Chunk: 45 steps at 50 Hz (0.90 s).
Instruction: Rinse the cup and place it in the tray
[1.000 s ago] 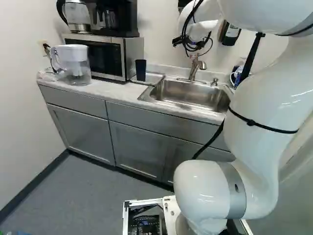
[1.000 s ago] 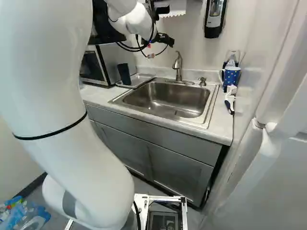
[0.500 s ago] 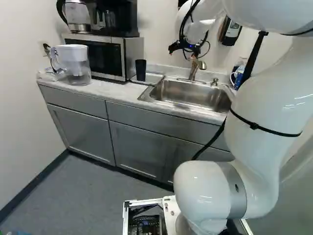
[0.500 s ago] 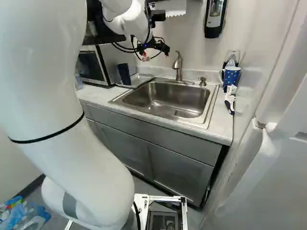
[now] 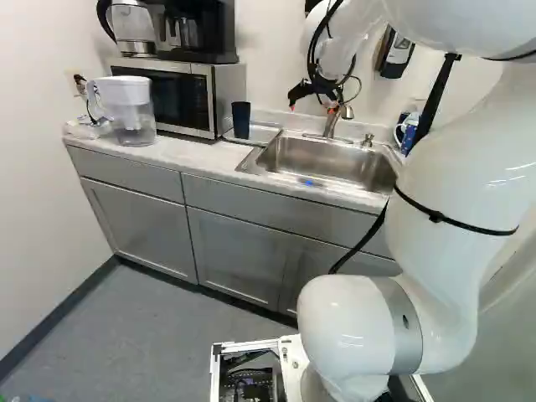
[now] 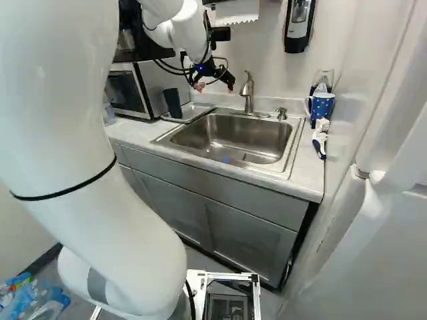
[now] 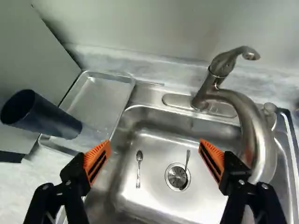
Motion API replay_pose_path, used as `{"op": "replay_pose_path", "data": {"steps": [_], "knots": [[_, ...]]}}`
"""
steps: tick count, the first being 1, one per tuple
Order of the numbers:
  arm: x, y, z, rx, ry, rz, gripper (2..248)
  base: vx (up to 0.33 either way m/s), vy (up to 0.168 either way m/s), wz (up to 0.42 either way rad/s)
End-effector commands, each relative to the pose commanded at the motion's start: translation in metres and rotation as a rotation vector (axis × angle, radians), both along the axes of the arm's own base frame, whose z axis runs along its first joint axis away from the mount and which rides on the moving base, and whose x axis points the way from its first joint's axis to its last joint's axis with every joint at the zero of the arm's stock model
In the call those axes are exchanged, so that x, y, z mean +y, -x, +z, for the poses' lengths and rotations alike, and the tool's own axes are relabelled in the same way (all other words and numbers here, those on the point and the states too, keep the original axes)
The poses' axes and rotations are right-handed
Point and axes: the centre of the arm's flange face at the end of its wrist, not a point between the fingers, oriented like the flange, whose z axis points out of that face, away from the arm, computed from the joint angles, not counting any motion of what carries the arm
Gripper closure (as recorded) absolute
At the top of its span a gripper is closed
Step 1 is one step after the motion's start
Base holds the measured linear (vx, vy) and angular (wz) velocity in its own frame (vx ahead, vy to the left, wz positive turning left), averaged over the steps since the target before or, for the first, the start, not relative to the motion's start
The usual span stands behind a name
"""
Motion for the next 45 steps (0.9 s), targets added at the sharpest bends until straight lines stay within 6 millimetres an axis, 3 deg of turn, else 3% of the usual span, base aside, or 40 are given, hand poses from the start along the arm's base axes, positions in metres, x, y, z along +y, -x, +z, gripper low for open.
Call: {"op": "replay_pose_path", "data": {"steps": [17,45], "knots": [[-0.012,0.028,-0.008,0.144,-0.024,-0.028,3,0.0,0.0,0.0],[-0.044,0.067,-0.009,0.143,-0.029,-0.108,3,0.0,0.0,0.0]]}}
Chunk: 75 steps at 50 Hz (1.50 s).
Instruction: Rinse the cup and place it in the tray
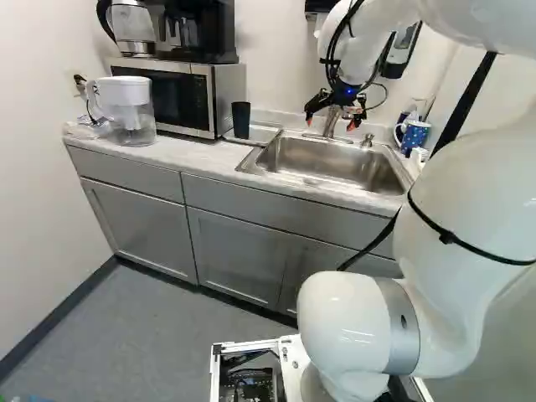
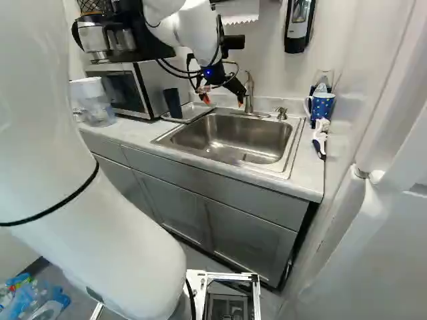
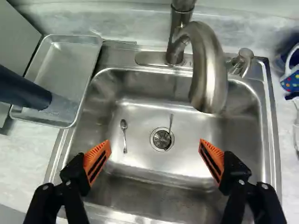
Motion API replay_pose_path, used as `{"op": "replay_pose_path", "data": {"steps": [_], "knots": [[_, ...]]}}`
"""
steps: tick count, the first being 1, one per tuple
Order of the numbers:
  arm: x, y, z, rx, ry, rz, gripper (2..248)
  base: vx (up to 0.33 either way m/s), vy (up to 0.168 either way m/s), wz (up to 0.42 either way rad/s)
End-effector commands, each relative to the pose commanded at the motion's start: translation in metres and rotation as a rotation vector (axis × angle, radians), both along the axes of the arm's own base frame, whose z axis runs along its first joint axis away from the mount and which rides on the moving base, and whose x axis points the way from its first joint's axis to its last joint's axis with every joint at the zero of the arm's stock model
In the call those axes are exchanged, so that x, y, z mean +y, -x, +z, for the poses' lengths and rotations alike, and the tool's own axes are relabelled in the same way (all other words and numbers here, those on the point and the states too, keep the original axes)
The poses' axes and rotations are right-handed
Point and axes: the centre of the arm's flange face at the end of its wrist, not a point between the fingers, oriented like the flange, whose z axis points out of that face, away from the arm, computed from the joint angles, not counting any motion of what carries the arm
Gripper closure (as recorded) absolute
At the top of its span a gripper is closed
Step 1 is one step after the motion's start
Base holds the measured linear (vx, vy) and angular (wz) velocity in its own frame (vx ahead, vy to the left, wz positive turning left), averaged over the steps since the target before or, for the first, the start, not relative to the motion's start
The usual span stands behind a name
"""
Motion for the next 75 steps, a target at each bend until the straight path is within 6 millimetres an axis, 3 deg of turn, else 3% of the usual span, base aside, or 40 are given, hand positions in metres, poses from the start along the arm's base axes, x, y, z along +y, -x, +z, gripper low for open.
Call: {"op": "replay_pose_path", "data": {"steps": [24,75], "knots": [[-0.028,0.036,-0.001,-0.003,0.001,-0.079,3,0.0,0.0,0.0],[-0.028,0.036,-0.001,-0.003,0.001,-0.079,3,0.0,0.0,0.0]]}}
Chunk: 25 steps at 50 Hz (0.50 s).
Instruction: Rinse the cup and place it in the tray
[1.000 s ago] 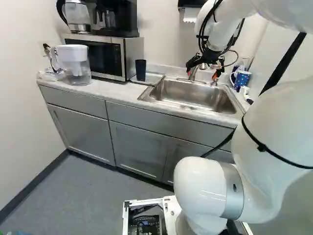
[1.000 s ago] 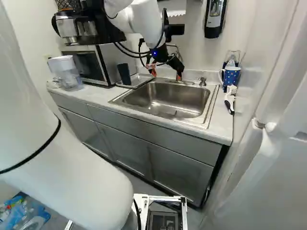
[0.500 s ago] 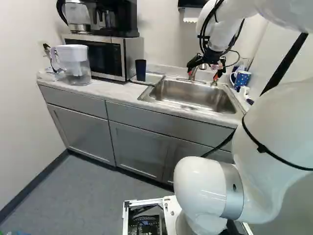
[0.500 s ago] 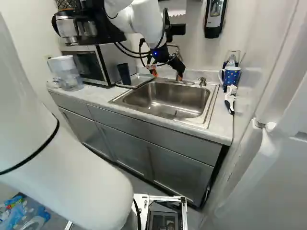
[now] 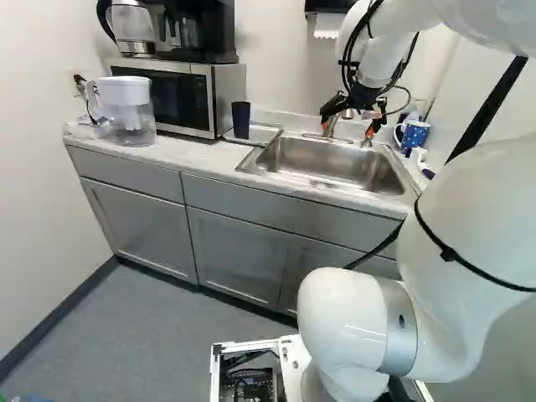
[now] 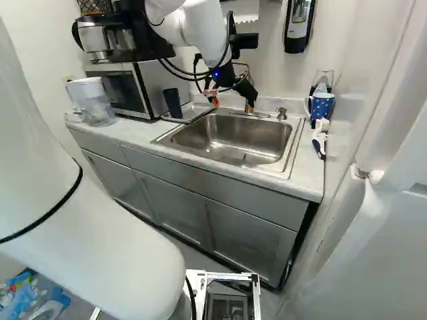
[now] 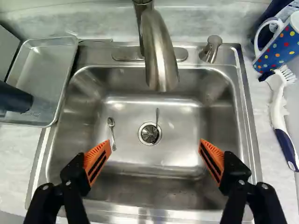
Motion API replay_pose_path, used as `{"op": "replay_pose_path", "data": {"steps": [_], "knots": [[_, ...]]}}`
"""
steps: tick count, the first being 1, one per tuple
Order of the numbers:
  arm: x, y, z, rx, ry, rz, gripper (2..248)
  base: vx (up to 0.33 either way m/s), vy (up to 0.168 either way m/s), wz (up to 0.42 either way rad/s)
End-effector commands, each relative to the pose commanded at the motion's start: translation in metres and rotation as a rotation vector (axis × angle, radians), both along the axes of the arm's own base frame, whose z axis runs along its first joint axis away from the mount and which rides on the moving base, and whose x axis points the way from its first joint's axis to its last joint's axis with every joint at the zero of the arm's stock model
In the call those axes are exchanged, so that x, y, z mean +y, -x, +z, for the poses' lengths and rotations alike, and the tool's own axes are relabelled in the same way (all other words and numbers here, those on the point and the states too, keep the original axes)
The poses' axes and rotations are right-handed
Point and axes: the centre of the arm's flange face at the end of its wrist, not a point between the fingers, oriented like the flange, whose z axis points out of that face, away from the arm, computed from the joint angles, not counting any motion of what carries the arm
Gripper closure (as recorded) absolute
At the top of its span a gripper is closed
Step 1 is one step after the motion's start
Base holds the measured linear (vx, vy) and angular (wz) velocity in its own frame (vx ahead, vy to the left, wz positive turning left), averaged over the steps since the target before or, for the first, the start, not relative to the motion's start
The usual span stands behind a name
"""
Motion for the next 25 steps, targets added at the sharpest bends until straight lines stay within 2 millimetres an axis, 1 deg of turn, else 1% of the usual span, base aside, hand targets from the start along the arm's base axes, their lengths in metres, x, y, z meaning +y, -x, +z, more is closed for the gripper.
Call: {"op": "replay_pose_path", "data": {"steps": [25], "knots": [[0.0,0.0,0.0,0.0,0.0,0.0,3,-0.001,0.001,-0.001]]}}
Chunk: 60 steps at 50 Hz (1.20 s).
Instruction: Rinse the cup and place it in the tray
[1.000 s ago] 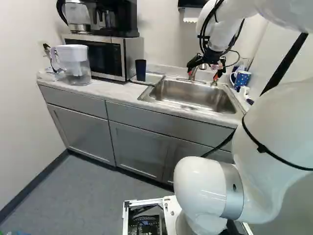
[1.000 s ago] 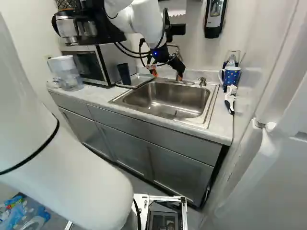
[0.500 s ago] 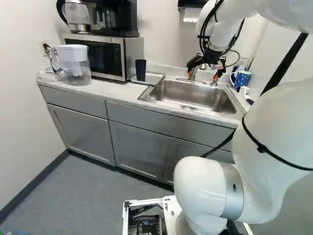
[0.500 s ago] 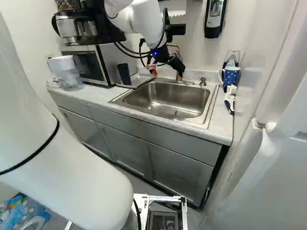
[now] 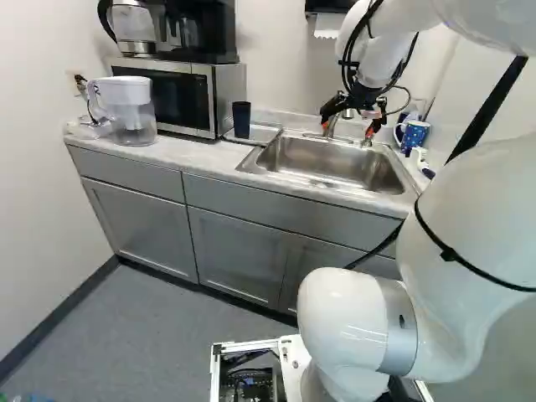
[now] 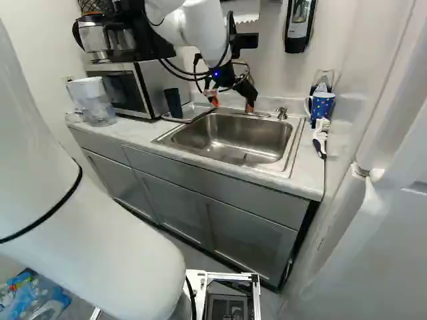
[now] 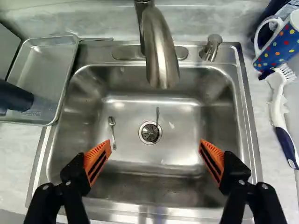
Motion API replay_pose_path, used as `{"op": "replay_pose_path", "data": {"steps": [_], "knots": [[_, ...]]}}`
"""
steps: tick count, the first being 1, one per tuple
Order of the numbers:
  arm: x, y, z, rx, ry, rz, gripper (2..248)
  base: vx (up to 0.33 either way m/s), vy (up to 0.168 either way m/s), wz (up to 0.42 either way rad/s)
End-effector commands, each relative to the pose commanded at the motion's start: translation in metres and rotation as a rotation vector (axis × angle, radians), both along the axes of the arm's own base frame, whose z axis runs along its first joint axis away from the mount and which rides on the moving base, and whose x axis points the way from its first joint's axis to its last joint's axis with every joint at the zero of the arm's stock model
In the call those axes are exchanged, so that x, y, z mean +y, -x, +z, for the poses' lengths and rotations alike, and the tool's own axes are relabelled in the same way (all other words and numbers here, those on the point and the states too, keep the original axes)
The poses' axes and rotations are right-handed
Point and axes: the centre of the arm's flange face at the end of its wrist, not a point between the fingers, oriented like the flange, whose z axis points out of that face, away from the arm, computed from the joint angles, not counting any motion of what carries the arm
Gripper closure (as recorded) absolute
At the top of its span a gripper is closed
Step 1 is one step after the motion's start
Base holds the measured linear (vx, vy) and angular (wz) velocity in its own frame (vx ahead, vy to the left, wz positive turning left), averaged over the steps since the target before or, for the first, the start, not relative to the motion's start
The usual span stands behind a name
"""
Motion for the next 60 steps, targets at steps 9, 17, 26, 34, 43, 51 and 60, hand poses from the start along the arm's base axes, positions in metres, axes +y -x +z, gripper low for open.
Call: {"op": "replay_pose_path", "data": {"steps": [9,17,26,34,43,51,60], "knots": [[0.0,0.0,0.0,0.0,0.0,0.0,3,-0.018,0.018,-0.005],[0.0,0.0,0.0,0.0,0.0,0.0,3,-0.038,0.029,0.0],[0.0,0.0,0.0,0.0,0.0,0.0,3,-0.035,0.027,-0.001],[0.0,0.0,0.0,0.0,0.0,0.0,3,-0.045,0.034,-0.002],[0.0,0.0,0.0,0.0,0.0,0.0,3,-0.067,0.039,-0.002],[0.0,0.0,0.0,0.0,0.0,0.0,3,-0.09,0.046,-0.002],[0.0,0.0,0.0,0.0,0.0,0.0,3,-0.102,0.045,-0.004]]}}
